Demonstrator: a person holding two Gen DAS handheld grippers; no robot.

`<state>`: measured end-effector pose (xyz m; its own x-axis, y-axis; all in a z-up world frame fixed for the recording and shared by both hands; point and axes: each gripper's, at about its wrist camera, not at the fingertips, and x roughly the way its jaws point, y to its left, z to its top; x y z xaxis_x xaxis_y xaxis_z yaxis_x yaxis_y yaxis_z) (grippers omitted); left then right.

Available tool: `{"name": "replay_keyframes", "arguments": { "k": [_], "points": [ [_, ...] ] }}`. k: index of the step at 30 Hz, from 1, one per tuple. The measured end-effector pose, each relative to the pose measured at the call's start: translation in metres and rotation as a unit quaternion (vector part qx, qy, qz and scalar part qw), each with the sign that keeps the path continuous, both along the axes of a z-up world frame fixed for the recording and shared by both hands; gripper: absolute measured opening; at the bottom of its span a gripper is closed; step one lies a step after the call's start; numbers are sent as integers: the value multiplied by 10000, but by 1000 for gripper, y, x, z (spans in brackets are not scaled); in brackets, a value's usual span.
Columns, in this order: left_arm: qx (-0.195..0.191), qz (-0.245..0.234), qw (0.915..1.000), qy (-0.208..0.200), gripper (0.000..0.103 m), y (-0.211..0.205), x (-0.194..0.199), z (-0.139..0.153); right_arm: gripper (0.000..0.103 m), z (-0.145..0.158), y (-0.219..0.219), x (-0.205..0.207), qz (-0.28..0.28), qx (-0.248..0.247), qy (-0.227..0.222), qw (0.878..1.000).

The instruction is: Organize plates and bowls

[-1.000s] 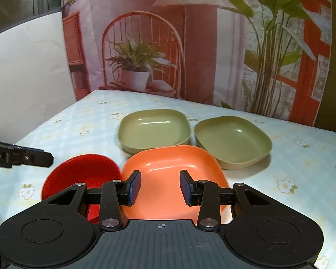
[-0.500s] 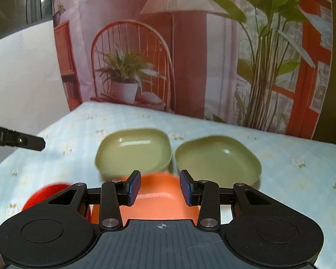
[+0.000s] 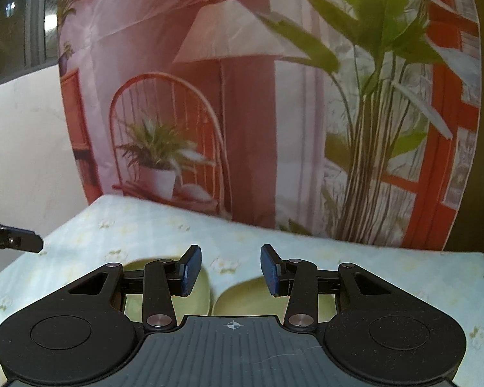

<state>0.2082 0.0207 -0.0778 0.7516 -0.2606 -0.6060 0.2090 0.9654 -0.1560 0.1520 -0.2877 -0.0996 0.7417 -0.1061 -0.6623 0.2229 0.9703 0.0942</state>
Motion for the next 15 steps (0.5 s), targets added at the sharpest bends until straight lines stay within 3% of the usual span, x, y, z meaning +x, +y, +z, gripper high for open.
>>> {"name": "replay_keyframes", "arguments": {
  "k": [7,15],
  "points": [
    [-53,3,9995,299,24,2,23,-17,42,-8,-3,23,287,106,156,9994],
    [-202,18,9968,774,24,9,38,-49,41,-45,14,32,518,260,630,9963]
  ]
}}
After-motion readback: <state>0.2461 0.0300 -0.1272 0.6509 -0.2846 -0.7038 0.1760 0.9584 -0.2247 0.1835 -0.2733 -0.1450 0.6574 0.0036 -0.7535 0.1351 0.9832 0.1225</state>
